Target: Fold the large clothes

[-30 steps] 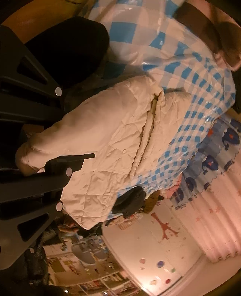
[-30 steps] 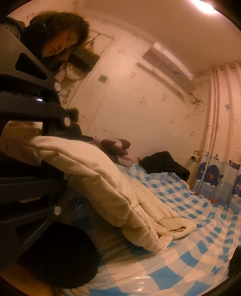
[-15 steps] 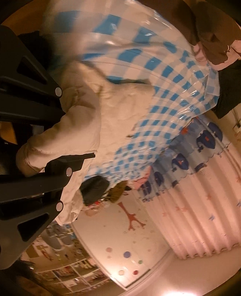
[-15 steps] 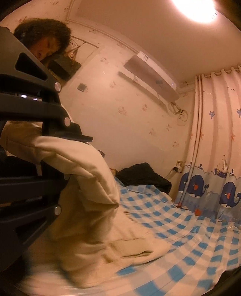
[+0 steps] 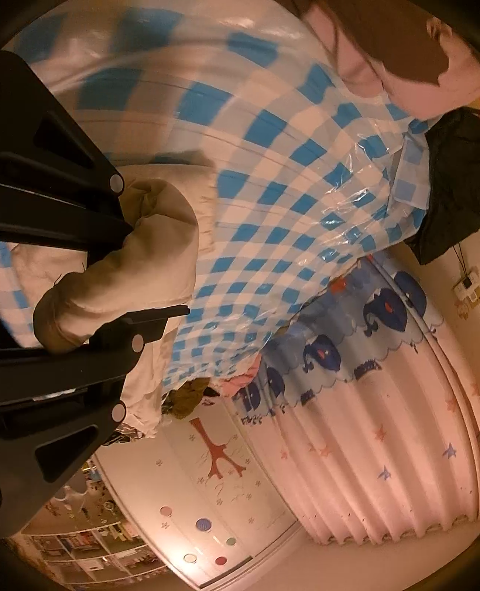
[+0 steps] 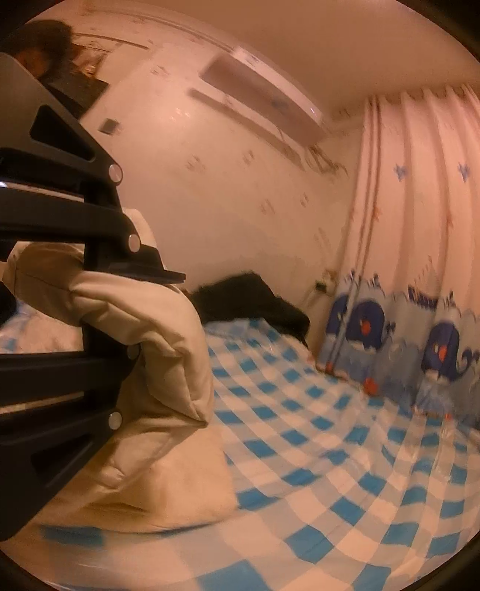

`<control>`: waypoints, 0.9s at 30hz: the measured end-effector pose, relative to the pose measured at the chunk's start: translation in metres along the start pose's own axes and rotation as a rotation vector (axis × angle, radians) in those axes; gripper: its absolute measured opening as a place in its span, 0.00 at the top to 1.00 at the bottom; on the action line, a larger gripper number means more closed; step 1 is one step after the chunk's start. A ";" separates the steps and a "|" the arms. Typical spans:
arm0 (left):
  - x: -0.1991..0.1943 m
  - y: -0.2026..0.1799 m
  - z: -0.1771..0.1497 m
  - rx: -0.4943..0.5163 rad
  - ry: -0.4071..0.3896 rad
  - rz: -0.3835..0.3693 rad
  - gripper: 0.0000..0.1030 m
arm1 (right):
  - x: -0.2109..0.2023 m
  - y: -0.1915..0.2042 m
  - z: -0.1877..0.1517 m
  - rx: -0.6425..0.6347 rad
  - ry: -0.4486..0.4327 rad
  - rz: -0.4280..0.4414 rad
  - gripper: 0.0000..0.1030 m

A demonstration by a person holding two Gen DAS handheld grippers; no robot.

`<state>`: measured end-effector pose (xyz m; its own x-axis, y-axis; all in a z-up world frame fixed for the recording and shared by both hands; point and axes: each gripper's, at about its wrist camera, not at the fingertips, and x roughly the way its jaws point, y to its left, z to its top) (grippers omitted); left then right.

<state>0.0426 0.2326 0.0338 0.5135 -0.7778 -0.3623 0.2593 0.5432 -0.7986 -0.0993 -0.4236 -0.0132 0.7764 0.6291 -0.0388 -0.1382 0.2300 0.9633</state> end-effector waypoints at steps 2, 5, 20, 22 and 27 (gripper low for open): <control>0.017 0.007 0.010 -0.012 0.006 0.012 0.94 | 0.012 -0.016 0.010 0.031 -0.008 -0.027 0.85; 0.042 0.022 0.021 -0.038 0.019 0.030 0.94 | 0.026 -0.041 0.021 0.065 -0.015 -0.062 0.85; 0.112 0.073 0.052 -0.105 0.025 0.106 0.94 | 0.074 -0.097 0.056 0.127 -0.006 -0.175 0.85; 0.126 0.086 0.052 -0.131 0.043 0.140 0.93 | 0.083 -0.118 0.057 0.166 0.014 -0.226 0.84; 0.165 0.122 0.049 -0.192 0.125 0.239 0.90 | 0.089 -0.148 0.060 0.264 0.032 -0.241 0.77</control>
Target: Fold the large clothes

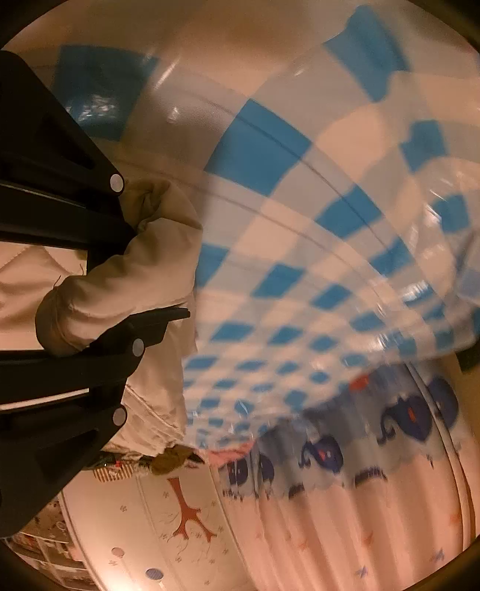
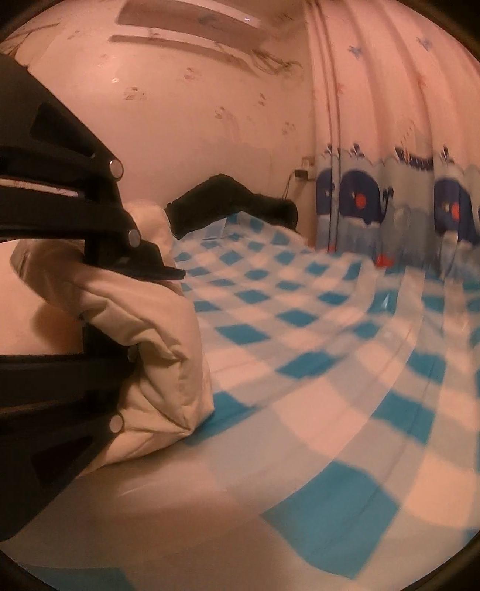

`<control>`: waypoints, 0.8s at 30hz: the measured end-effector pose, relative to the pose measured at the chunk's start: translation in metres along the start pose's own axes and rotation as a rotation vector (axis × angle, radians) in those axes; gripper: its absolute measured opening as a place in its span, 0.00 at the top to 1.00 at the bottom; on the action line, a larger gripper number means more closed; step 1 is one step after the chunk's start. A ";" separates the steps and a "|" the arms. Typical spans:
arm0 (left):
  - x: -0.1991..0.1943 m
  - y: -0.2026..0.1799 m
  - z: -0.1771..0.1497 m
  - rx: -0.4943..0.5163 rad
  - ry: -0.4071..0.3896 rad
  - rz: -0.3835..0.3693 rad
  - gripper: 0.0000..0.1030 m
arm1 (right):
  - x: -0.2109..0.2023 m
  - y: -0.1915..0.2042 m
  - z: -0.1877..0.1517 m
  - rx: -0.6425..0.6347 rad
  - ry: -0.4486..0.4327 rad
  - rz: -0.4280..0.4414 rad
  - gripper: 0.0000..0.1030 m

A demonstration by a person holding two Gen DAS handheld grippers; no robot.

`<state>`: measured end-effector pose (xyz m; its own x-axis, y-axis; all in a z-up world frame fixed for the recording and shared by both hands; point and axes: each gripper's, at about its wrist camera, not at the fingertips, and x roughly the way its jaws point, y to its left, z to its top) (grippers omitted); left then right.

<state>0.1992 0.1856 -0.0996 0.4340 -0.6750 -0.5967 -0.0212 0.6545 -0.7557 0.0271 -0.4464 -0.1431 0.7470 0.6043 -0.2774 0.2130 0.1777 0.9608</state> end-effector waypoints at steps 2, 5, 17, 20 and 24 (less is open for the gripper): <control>0.010 0.004 0.008 -0.039 0.040 0.010 0.90 | -0.001 0.004 0.004 0.008 0.003 0.023 0.59; 0.010 0.004 0.021 -0.109 0.071 -0.024 0.87 | -0.003 0.013 0.006 0.018 -0.004 0.036 0.41; -0.055 -0.009 0.030 -0.338 -0.162 -0.324 0.14 | -0.027 0.093 -0.027 -0.300 -0.110 -0.137 0.12; -0.069 -0.073 0.007 0.009 -0.209 -0.205 0.14 | 0.012 0.141 -0.063 -0.587 0.015 -0.280 0.12; -0.031 -0.159 -0.060 0.493 -0.085 -0.084 0.13 | 0.090 0.161 -0.111 -0.886 0.193 -0.538 0.12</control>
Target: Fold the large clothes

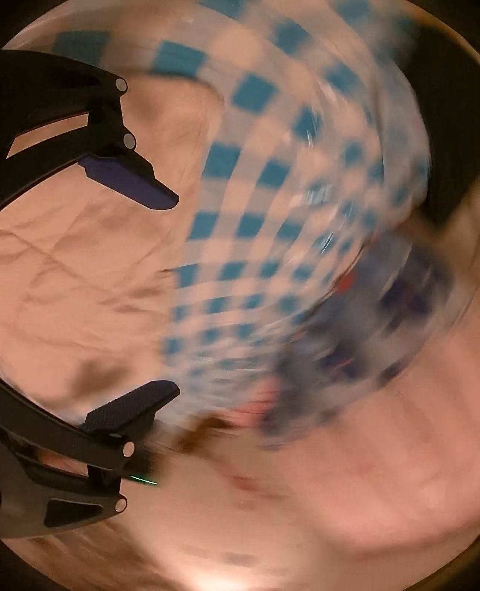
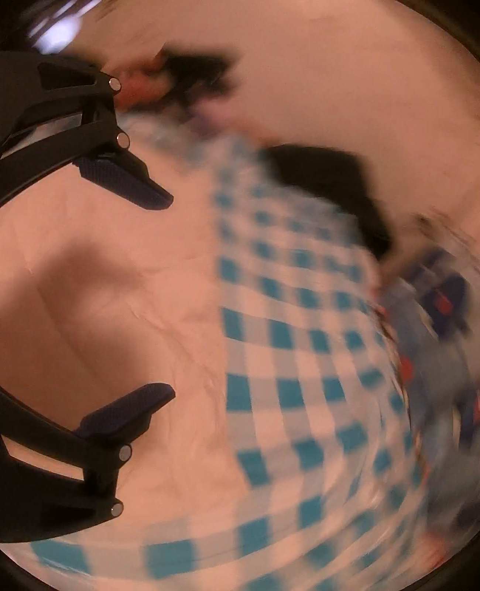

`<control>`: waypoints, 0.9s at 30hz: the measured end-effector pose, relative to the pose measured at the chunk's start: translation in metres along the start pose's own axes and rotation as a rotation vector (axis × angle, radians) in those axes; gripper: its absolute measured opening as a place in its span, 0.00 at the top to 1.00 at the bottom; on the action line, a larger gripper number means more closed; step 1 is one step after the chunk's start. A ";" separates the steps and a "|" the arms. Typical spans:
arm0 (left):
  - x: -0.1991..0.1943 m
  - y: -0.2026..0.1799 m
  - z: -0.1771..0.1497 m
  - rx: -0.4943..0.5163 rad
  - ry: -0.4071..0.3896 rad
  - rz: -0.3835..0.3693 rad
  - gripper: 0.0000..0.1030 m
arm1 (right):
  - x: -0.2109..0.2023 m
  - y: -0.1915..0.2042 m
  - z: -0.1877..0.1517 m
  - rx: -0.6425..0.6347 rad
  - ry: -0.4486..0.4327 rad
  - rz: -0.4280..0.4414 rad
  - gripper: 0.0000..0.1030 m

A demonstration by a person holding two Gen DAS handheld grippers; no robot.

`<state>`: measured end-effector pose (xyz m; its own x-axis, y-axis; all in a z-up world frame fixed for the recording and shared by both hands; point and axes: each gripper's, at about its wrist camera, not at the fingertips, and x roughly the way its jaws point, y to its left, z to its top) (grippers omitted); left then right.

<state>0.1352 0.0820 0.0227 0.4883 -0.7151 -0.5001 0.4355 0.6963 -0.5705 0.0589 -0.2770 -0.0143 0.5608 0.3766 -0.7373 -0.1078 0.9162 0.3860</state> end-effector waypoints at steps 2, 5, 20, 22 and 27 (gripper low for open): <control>0.030 -0.033 -0.015 0.169 0.074 0.047 0.13 | 0.037 0.020 0.004 -0.124 0.071 -0.133 0.12; 0.079 -0.046 -0.024 0.272 0.152 0.156 0.13 | 0.078 0.019 0.011 -0.171 0.132 -0.252 0.12; 0.115 -0.006 -0.035 0.308 0.155 0.575 0.13 | 0.072 -0.033 0.009 -0.033 0.070 -0.321 0.07; 0.108 -0.009 -0.036 0.374 0.122 0.620 0.13 | 0.064 -0.049 0.009 -0.023 0.053 -0.415 0.07; 0.141 0.049 -0.034 0.168 0.254 0.530 0.08 | 0.089 -0.118 -0.014 0.185 0.110 -0.339 0.06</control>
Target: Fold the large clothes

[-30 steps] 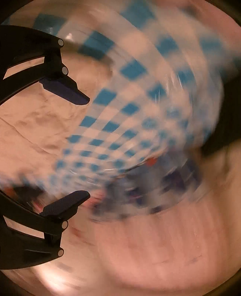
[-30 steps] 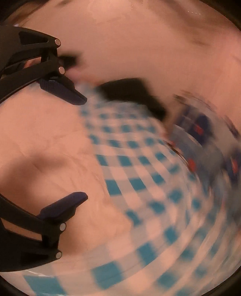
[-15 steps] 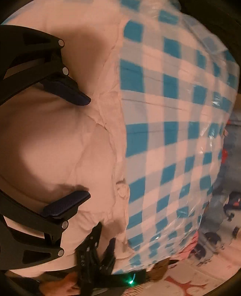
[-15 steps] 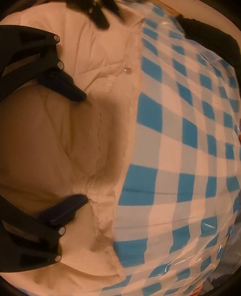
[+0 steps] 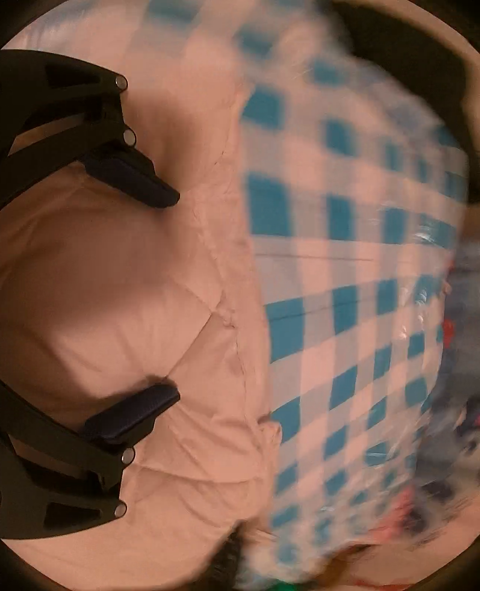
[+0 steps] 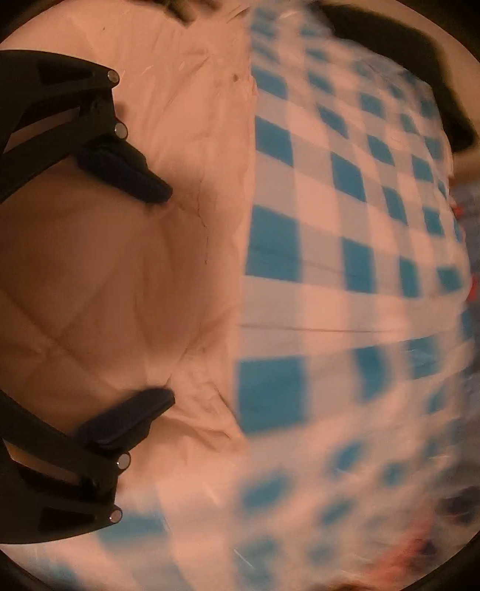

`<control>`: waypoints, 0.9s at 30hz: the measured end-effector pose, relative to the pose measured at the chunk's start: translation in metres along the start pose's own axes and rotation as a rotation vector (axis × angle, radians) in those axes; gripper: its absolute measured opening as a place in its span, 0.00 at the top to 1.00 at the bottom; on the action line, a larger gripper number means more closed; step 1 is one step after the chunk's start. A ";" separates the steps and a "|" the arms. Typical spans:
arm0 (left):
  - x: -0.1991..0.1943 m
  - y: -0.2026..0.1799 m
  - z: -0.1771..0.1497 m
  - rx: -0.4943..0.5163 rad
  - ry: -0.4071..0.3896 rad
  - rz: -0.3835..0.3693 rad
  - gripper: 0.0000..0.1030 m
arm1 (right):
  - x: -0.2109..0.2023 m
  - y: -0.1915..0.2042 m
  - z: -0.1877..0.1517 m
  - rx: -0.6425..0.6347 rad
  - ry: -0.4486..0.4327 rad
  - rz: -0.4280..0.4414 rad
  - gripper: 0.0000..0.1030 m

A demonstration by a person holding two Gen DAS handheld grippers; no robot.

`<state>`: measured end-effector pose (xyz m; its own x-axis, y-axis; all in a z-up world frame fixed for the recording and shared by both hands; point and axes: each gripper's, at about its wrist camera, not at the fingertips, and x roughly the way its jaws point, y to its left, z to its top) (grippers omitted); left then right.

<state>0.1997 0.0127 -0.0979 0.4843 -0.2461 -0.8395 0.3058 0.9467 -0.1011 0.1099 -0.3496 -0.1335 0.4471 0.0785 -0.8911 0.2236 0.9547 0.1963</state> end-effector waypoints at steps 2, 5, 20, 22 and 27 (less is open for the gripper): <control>0.005 0.004 0.000 -0.009 0.014 -0.011 0.07 | 0.001 0.001 0.000 -0.011 0.008 -0.012 0.05; -0.002 0.007 0.003 0.002 0.039 -0.001 0.08 | -0.008 -0.001 0.006 -0.031 0.059 0.005 0.07; -0.057 0.042 -0.033 -0.130 -0.080 -0.016 0.07 | -0.093 -0.013 -0.042 -0.029 -0.166 0.005 0.07; -0.097 0.051 -0.050 -0.182 -0.130 -0.062 0.07 | -0.135 0.009 -0.066 -0.090 -0.229 0.141 0.07; -0.164 0.085 -0.117 -0.322 -0.179 -0.166 0.07 | -0.168 0.109 -0.170 -0.259 -0.008 0.698 0.07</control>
<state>0.0501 0.1576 -0.0311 0.5936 -0.4063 -0.6947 0.1332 0.9009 -0.4131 -0.0879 -0.2101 -0.0313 0.4171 0.6901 -0.5914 -0.3250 0.7210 0.6120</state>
